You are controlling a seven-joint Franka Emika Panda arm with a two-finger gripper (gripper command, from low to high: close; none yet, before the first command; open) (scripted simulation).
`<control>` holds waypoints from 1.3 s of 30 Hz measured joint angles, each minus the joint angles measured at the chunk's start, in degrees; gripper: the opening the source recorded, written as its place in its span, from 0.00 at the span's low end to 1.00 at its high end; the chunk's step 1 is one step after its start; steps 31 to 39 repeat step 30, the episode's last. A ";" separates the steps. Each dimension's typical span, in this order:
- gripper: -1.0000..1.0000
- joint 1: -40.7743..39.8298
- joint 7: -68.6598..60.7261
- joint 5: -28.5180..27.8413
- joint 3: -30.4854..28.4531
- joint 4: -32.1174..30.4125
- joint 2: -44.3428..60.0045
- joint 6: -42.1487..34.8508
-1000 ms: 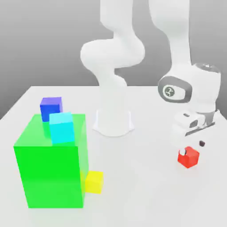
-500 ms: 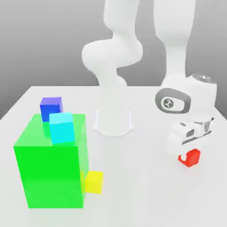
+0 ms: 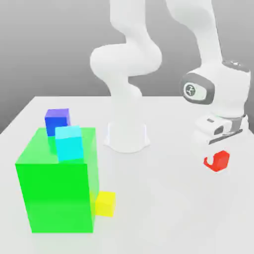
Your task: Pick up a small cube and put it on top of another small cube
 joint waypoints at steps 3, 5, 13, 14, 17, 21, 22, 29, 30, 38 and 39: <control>0.00 -8.09 6.21 -1.05 -4.26 2.15 -4.03 -6.68; 0.00 -11.58 10.26 -1.34 -6.78 3.56 -6.94 -11.22; 0.00 -26.12 25.09 -0.84 -16.82 8.57 -19.22 -28.62; 0.00 -28.01 26.97 -0.68 -18.02 9.20 -20.87 -30.83; 0.00 -33.85 33.18 -0.54 -21.18 10.70 -25.99 -37.10; 0.00 -42.12 43.01 -1.29 -23.92 11.27 -33.29 -44.02; 0.00 -44.39 45.90 -1.93 -24.05 10.42 -34.89 -44.46; 1.00 -48.07 50.39 -3.29 -24.65 3.14 -34.50 -36.32; 1.00 -48.07 50.39 -3.29 -24.65 3.14 -34.50 -36.32; 1.00 -48.07 50.39 -3.29 -24.65 3.14 -34.50 -36.32; 1.00 -48.07 50.39 -3.29 -24.65 3.14 -34.50 -36.32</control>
